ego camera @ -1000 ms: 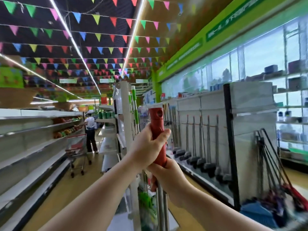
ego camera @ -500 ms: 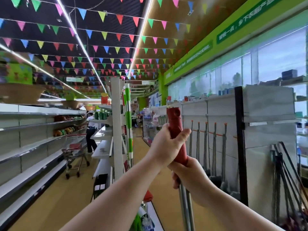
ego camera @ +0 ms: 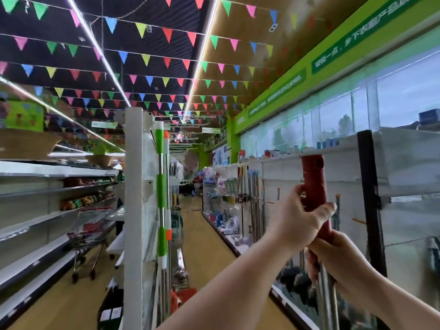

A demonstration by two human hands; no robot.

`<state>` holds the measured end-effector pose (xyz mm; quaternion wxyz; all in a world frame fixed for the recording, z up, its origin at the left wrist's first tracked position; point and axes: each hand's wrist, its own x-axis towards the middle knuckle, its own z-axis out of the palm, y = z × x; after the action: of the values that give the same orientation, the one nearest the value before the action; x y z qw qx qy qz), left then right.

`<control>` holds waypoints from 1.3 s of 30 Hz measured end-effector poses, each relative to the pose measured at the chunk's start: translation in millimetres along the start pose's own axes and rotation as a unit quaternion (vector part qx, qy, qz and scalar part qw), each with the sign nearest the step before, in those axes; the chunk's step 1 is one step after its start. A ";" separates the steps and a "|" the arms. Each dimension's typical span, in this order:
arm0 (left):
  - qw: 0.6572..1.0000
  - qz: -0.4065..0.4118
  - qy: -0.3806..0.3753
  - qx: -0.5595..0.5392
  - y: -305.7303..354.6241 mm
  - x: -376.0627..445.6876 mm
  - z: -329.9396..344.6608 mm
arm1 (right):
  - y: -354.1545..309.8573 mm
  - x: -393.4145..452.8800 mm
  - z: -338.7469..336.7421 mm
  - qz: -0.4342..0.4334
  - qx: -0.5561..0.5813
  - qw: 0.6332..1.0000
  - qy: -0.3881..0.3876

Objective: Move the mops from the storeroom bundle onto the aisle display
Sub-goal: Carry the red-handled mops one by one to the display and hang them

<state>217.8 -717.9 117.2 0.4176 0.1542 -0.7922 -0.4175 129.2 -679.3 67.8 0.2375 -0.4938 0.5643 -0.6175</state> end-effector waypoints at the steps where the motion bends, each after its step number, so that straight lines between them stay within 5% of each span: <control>1: 1.000 0.007 0.013 0.007 -11.3 16.9 4.7 | 8.2 19.0 -4.9 -0.004 0.005 1.000 -0.002; 17: 0.970 0.043 0.213 0.107 -164.6 277.9 0.4 | 92.1 322.5 -30.1 -0.057 0.084 0.986 -0.134; 39: 0.938 0.018 0.300 0.172 -419.9 610.7 -104.7 | 228.0 743.7 36.4 -0.108 0.106 0.962 -0.225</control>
<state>-112.1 -1389.3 142.5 0.6101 0.3276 -0.6925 -0.2022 -196.1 -1385.9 105.1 0.3419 -0.6500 0.3708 -0.5685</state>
